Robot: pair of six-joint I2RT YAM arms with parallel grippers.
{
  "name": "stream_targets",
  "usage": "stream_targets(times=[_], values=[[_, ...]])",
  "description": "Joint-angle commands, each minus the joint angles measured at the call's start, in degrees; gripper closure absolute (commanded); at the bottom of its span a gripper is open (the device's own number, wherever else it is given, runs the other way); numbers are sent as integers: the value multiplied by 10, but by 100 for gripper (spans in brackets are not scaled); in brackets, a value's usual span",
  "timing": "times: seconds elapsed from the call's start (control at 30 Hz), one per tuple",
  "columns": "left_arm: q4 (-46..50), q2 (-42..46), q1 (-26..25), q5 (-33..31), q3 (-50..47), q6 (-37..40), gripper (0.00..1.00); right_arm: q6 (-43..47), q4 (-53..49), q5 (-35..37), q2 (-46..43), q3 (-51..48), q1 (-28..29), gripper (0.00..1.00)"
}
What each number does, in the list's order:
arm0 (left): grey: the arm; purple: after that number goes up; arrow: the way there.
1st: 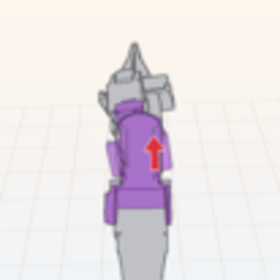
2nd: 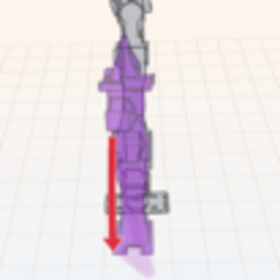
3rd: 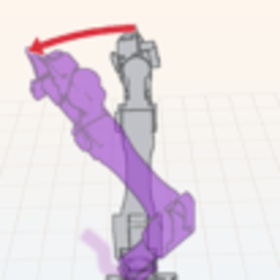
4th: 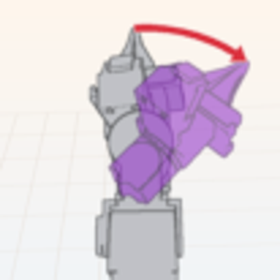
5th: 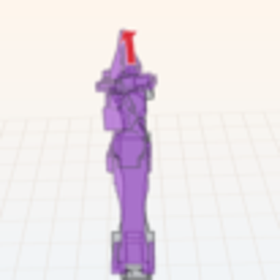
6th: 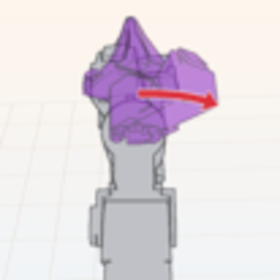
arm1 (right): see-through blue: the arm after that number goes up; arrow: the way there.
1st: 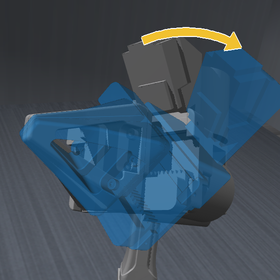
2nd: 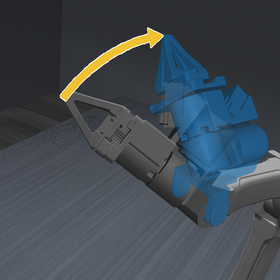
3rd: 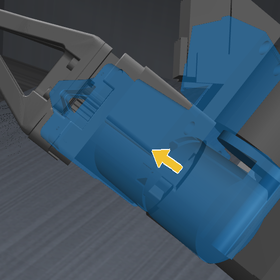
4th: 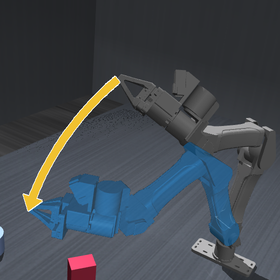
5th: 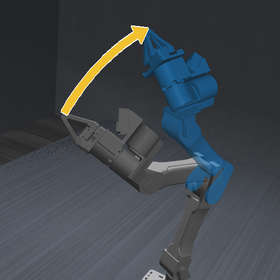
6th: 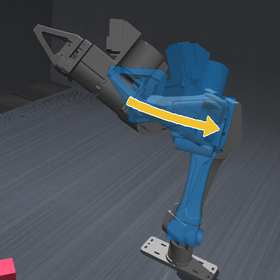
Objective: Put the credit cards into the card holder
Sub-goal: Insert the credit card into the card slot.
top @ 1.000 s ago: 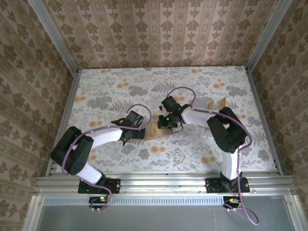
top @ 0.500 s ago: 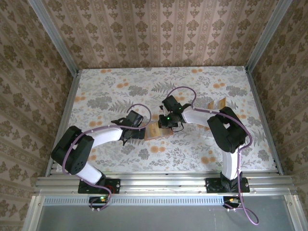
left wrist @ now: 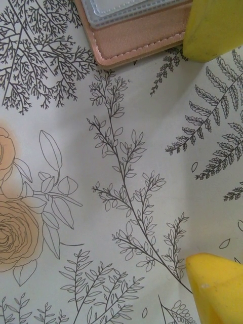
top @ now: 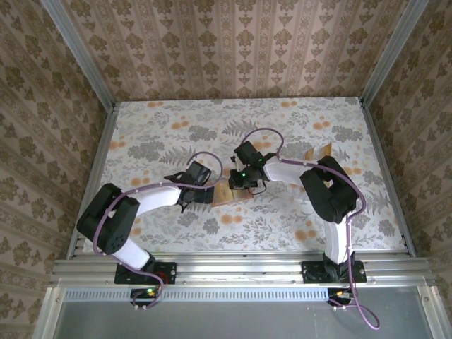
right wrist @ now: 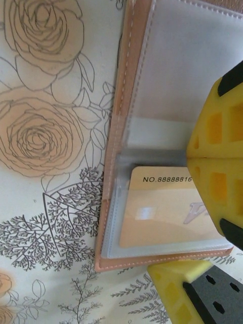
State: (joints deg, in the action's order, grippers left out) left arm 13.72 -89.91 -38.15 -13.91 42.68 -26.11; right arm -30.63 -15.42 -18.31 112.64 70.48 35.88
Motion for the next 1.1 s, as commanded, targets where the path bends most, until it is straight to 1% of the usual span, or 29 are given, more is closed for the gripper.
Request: stream_targets(times=[0.0,0.43,0.67,0.87,0.9,0.97,1.07], values=[[3,-28,-1,4,-3,1,0,-15,5,-22,12,15,7,98],[-5,-30,-2,6,-8,0,0,-30,16,-36,25,23,18,98],[-7,-28,-3,7,-9,-2,0,-36,18,-42,18,24,18,99],[-7,-25,-5,7,-8,-2,0,-37,14,-55,14,34,18,97],[-5,-23,-5,7,-8,-2,0,-37,11,-53,10,36,18,96],[2,-17,-3,3,-6,-1,0,-31,0,-46,2,40,17,90],[18,5,1,-2,-3,3,0,-25,-15,-39,-25,41,11,76]])
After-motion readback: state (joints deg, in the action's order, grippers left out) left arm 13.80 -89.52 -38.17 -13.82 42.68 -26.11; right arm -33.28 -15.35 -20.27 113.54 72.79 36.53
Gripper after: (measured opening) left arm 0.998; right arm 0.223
